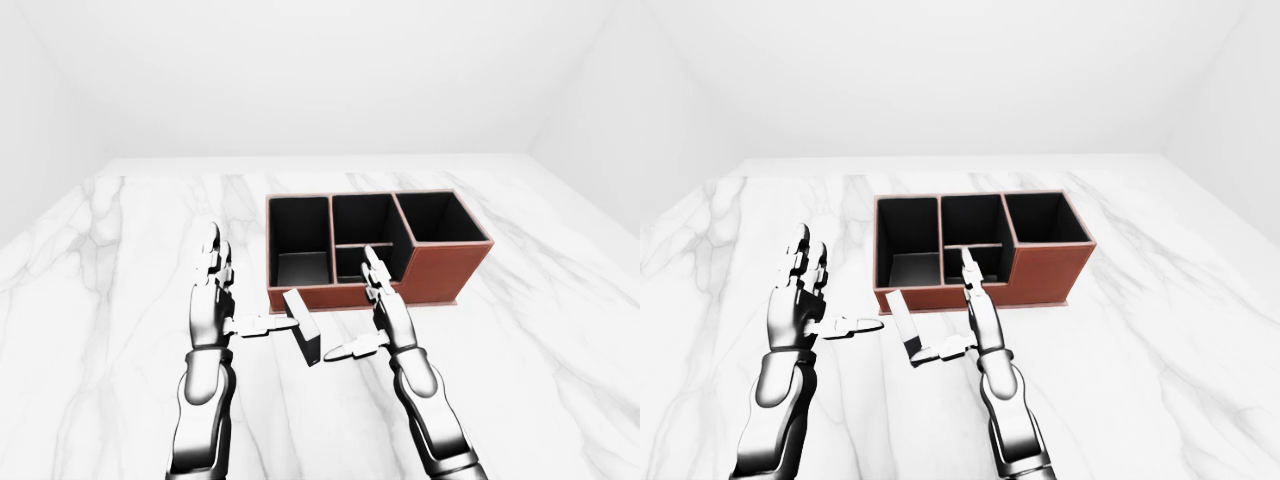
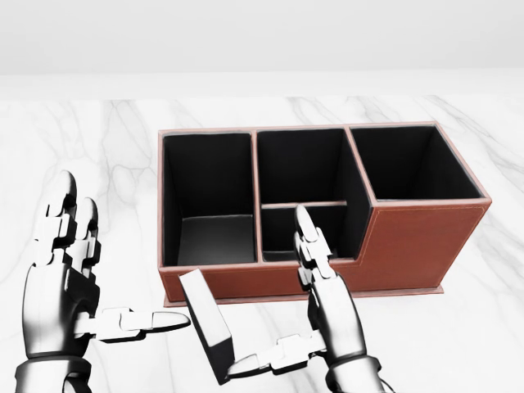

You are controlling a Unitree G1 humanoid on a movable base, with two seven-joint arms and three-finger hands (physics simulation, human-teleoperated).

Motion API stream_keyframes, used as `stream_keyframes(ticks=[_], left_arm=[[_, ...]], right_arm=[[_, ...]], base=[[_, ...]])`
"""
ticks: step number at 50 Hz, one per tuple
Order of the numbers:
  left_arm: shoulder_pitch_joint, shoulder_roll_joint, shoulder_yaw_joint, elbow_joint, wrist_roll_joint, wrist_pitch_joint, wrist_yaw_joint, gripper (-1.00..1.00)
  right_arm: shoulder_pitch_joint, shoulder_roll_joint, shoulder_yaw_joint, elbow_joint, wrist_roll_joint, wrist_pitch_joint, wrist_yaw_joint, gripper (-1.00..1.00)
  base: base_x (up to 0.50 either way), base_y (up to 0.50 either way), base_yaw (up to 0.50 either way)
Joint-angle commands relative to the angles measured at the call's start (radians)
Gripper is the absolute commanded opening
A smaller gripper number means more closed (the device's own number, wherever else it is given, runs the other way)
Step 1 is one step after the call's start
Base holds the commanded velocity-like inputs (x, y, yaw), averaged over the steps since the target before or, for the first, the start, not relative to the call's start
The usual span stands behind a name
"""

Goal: Pick up the book and place it in the right compartment of the caddy.

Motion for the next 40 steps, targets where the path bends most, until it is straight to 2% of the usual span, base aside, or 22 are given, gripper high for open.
stream_keyframes(ticks=[1,9,10,17,18,23,24,27,28,35,40], left_arm=[[0.002,-0.001,-0.001,0.007,-0.020,0.000,-0.014,1.00],[0.001,-0.001,0.001,0.017,-0.021,0.000,-0.015,1.00],[0.000,-0.001,0.001,0.018,-0.021,0.000,-0.015,1.00],[-0.001,-0.001,0.000,0.017,-0.021,0.000,-0.014,1.00],[-0.001,-0.001,0.000,0.016,-0.021,0.000,-0.014,1.00],[0.000,-0.001,0.000,0.012,-0.021,0.000,-0.014,1.00],[0.001,-0.002,-0.001,0.009,-0.021,0.000,-0.014,1.00],[0.003,-0.002,-0.001,0.005,-0.021,0.000,-0.013,1.00],[0.002,-0.002,-0.001,0.007,-0.021,0.000,-0.014,1.00],[0.004,-0.002,-0.001,0.005,-0.022,0.000,-0.014,1.00],[0.003,-0.002,-0.001,0.003,-0.022,0.000,-0.015,1.00]], right_arm=[[-0.027,0.017,0.025,0.036,-0.019,0.000,-0.017,1.00],[-0.033,0.029,0.048,0.049,-0.028,0.000,-0.025,1.00],[-0.039,0.029,0.045,0.111,-0.027,0.000,-0.031,1.00],[-0.046,0.046,0.062,0.081,-0.038,0.000,-0.033,1.00],[-0.052,0.046,0.062,0.161,-0.036,0.000,-0.042,1.00],[-0.036,0.055,0.083,0.091,-0.036,0.000,-0.044,1.00],[-0.044,0.053,0.080,0.190,-0.034,0.000,-0.054,1.00],[-0.030,0.060,0.092,0.116,-0.037,0.000,-0.049,1.00],[-0.034,0.058,0.092,0.171,-0.037,0.000,-0.056,1.00],[-0.027,0.064,0.109,0.141,-0.037,0.000,-0.059,1.00],[-0.040,0.068,0.106,0.197,-0.032,0.000,-0.063,1.00]], base=[[0.00,0.00,0.00],[0.00,0.00,0.00],[0.00,0.00,0.00],[0.00,0.00,0.00],[0.00,0.00,0.00],[0.00,0.00,0.00],[0.00,0.00,0.00],[0.00,0.00,0.00],[0.00,0.00,0.00],[0.00,0.00,0.00],[0.00,0.00,0.00]])
